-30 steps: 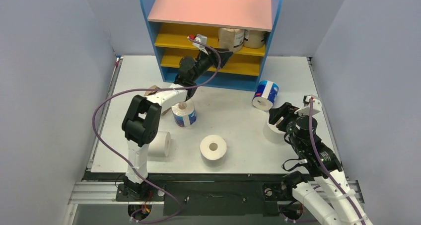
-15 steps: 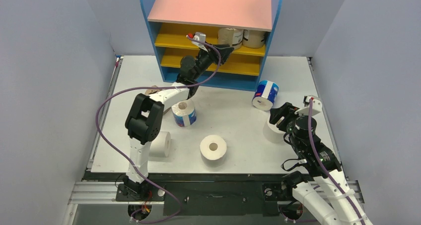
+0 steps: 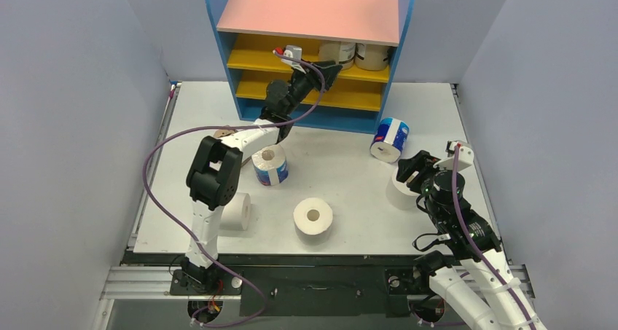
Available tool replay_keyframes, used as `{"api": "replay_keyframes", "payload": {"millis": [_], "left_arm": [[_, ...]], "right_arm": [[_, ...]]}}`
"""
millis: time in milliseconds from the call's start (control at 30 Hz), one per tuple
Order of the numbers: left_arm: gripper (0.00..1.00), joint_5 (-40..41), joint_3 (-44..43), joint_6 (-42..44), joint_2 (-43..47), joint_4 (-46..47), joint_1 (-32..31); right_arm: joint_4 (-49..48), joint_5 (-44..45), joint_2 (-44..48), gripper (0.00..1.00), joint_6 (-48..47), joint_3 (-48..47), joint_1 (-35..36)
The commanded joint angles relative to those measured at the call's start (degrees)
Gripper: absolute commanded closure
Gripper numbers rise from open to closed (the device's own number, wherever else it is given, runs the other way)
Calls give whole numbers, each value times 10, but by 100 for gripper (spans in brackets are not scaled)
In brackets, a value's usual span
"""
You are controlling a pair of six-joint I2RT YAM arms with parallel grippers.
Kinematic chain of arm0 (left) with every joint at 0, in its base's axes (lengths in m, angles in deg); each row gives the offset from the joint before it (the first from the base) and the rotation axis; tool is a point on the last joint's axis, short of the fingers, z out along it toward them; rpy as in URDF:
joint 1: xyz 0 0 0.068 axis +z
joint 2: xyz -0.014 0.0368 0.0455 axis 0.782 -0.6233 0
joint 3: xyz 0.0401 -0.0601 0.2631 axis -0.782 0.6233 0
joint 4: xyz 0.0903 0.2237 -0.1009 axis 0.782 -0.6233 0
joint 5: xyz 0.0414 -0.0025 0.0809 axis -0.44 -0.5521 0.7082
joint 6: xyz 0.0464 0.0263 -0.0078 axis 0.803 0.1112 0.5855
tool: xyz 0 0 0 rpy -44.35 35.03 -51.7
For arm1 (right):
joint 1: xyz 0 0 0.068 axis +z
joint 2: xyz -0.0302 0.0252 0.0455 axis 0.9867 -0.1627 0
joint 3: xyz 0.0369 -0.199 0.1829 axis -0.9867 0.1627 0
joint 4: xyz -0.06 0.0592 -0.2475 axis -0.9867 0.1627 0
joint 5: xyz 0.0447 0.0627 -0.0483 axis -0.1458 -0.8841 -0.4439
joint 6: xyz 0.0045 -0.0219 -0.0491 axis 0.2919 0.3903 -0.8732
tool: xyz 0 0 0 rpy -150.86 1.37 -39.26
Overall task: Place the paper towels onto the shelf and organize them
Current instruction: Place the paper towel on the shelf.
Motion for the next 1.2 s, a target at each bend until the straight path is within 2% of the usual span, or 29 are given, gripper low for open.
{"api": "replay_keyframes", "payload": {"millis": [0,800,1167], "left_arm": [[63,14,-33,11,-8,4,7],[63,7,-82,0,-45,-12,16],[63,6,-62,3,-28,3,16]], "right_arm": [[-24,15,7,40,-4,5,-3],[-29,25,2,40,-2,19,-3],[-30,24,-2,40,-2,18,-3]]}}
